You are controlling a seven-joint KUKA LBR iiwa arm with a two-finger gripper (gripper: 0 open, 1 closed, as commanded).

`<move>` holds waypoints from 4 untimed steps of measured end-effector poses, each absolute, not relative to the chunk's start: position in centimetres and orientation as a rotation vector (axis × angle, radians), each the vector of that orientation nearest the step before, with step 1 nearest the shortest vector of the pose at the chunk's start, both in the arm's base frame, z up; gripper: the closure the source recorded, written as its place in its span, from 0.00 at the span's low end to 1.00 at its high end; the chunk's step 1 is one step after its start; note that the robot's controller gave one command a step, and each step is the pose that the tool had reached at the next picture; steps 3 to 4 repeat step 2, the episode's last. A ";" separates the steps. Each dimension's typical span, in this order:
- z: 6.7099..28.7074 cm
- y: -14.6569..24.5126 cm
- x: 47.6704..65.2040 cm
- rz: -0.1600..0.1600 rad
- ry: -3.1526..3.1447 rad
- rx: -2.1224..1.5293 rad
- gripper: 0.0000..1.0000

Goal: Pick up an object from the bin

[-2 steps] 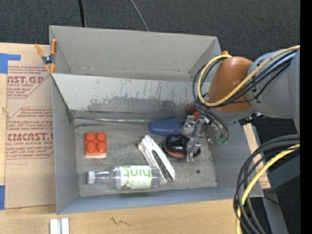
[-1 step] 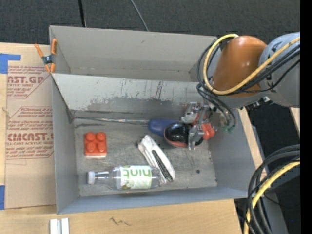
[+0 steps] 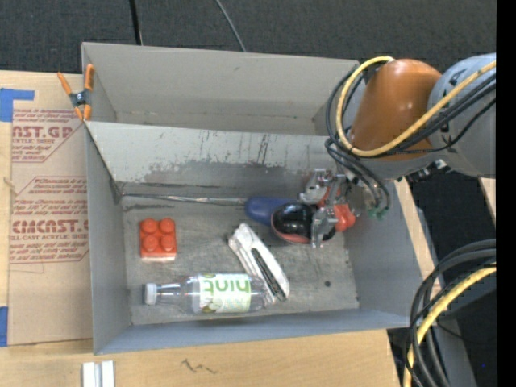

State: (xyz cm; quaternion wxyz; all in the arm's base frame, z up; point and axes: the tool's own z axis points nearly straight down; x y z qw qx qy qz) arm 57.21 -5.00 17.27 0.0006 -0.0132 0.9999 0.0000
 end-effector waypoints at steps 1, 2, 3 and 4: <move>15.6 -5.4 56.8 -0.001 3.126 -0.188 1.00; 27.2 -1.8 58.4 0.000 3.052 -0.727 1.00; 27.2 -1.8 58.4 0.000 3.052 -0.727 1.00; 27.2 -1.8 58.4 0.000 3.052 -0.727 1.00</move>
Offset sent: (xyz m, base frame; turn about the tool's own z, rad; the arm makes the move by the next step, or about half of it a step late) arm 0.0106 0.0308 0.0991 -0.4414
